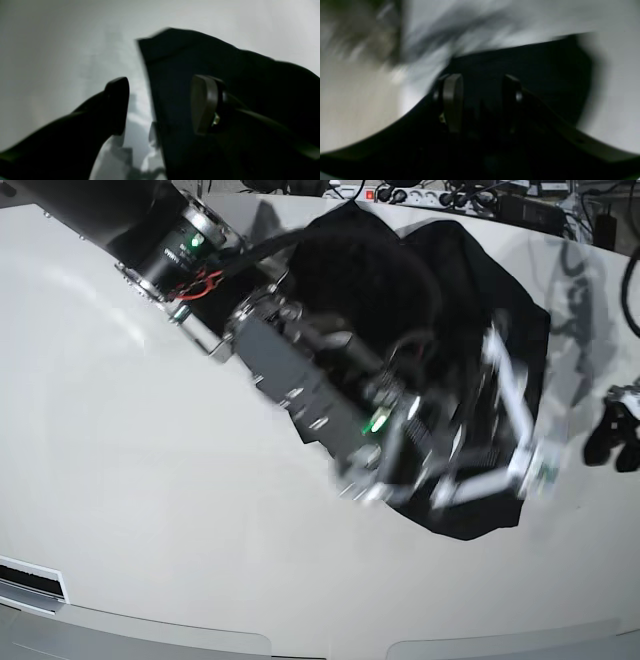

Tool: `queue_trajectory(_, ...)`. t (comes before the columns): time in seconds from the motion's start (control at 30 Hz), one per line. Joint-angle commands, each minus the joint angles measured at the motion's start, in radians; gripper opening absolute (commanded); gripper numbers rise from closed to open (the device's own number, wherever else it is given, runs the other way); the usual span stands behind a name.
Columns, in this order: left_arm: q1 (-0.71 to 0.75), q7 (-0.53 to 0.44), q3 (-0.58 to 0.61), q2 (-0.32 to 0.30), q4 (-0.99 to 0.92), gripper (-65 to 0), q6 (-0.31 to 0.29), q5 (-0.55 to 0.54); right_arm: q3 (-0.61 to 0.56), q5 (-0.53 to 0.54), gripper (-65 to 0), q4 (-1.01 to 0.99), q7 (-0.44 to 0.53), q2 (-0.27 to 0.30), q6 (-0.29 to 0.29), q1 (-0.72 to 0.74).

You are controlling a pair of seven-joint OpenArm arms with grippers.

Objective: Layout the t-shirt on the table in an organized manner, then fold the t-shirt properly
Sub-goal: 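Move the right gripper to the shirt's bunched edge and grasp it, then lift the shirt with both grippers and stretch it between them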

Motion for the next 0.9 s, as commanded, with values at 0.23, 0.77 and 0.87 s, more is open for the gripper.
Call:
queue_trajectory(0.23,0.098,-0.017,0.29,-0.019,0.012,-56.4,-0.06,0.077,0.304,-0.068,-37.2,0.02,-0.096,0.039,-0.025,-0.014)
queue_trajectory(0.77,0.035,-0.262,0.63,-0.012,-0.374,-65.0,0.034,0.505,0.581,0.402,-37.2,0.265,-0.252,0.309,0.259,-0.346)
queue_trajectory(0.87,0.033,-0.257,0.63,-0.043,-0.419,-65.0,0.067,0.505,0.58,0.369,-37.1,0.265,-0.252,0.336,0.279,-0.428)
